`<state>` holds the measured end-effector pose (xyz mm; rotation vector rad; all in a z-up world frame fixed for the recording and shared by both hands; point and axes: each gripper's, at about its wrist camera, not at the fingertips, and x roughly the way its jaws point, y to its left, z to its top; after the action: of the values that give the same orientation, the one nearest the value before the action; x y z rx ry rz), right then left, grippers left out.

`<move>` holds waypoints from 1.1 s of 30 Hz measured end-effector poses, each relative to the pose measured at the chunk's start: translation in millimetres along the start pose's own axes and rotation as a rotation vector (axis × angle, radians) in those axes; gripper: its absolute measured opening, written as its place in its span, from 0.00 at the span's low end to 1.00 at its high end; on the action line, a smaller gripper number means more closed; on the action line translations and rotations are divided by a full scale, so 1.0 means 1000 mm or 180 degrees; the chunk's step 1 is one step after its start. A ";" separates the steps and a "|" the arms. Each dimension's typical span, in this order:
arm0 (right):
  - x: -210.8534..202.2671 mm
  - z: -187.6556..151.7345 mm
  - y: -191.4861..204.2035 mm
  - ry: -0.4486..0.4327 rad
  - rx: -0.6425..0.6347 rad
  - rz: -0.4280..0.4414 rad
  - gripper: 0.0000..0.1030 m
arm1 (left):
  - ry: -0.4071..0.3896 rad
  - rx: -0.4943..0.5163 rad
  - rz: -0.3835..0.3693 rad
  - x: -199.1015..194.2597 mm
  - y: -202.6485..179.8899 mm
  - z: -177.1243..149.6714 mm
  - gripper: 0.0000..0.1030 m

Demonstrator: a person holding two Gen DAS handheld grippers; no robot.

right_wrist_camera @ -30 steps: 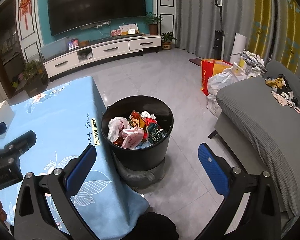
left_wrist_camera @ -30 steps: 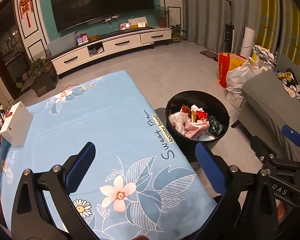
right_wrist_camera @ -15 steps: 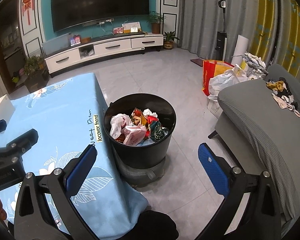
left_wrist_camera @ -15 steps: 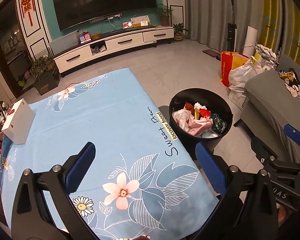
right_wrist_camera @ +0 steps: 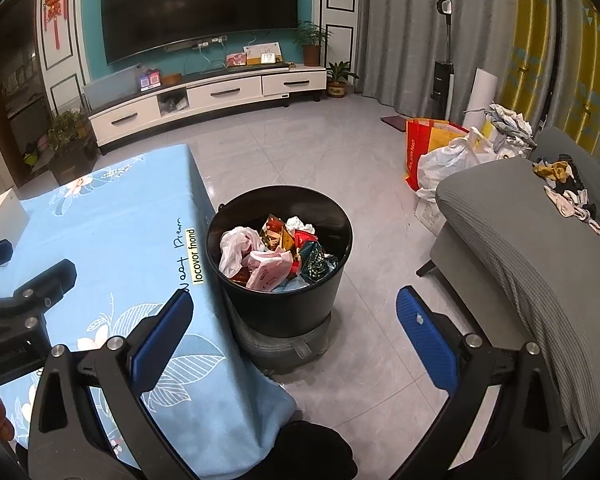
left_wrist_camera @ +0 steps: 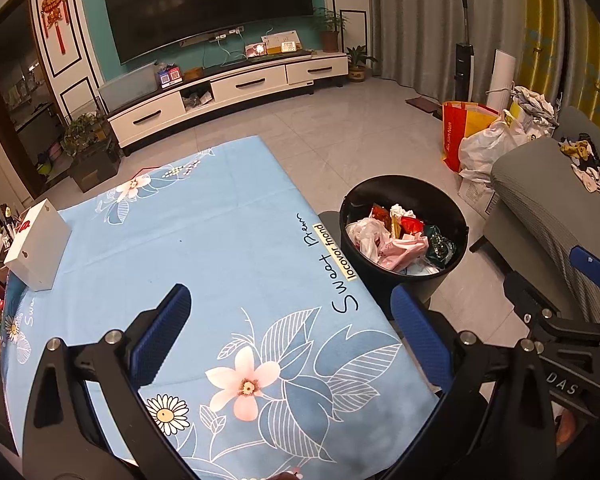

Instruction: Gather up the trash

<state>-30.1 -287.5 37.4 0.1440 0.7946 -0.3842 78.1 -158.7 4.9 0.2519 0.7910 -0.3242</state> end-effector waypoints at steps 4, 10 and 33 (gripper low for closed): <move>0.000 0.000 0.000 0.0001 -0.0001 0.0000 0.97 | 0.0005 0.0000 0.0003 0.000 0.000 0.000 0.97; 0.001 0.001 0.000 0.0004 -0.0006 0.0006 0.97 | 0.0008 -0.0007 0.0029 0.002 0.002 0.000 0.97; 0.004 0.000 0.002 0.0007 -0.0027 0.0006 0.97 | -0.0010 -0.0034 0.0032 0.005 0.007 -0.001 0.97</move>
<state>-26.6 -286.7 35.0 0.1371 0.7982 -0.3789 83.0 -153.2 1.6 0.2453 0.7879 -0.3108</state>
